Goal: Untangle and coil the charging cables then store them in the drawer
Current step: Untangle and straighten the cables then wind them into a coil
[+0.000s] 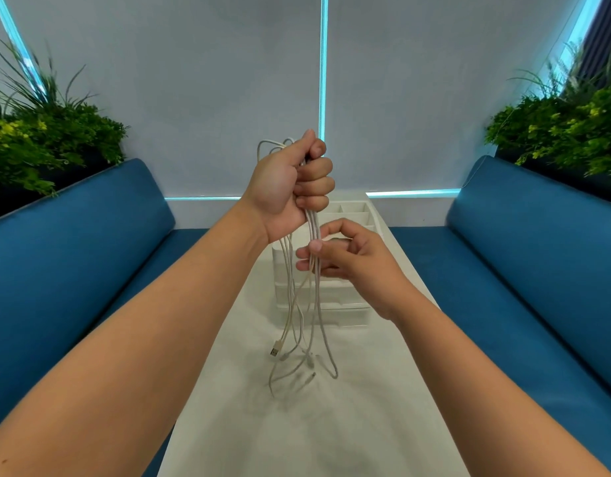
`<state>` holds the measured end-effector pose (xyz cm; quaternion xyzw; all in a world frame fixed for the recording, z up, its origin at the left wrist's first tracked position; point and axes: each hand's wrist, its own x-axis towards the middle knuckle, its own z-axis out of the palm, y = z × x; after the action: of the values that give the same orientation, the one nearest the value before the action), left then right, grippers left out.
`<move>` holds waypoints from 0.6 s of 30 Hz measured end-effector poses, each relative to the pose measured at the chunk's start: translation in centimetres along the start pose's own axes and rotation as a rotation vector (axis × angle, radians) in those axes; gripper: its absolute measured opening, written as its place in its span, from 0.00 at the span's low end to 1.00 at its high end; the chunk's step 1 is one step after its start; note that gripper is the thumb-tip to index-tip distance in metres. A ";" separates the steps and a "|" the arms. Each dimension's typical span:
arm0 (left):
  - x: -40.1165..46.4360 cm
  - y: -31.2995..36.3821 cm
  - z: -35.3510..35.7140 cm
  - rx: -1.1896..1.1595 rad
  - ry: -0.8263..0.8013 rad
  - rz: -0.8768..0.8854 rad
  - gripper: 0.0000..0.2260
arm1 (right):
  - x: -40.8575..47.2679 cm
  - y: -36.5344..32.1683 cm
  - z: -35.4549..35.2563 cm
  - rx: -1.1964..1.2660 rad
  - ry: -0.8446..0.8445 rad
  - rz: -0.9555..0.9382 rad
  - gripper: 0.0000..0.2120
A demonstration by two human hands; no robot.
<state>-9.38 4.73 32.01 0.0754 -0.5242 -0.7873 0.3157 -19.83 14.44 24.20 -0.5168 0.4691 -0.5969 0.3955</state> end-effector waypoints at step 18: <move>-0.6 0.2 0.0 -0.010 -0.008 0.010 0.17 | -0.7 2.9 -0.3 0.061 -0.136 0.005 0.02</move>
<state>-8.87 5.02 32.10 0.0679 -0.5219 -0.7887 0.3177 -20.09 14.43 21.18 -0.5427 0.4242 -0.5734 0.4436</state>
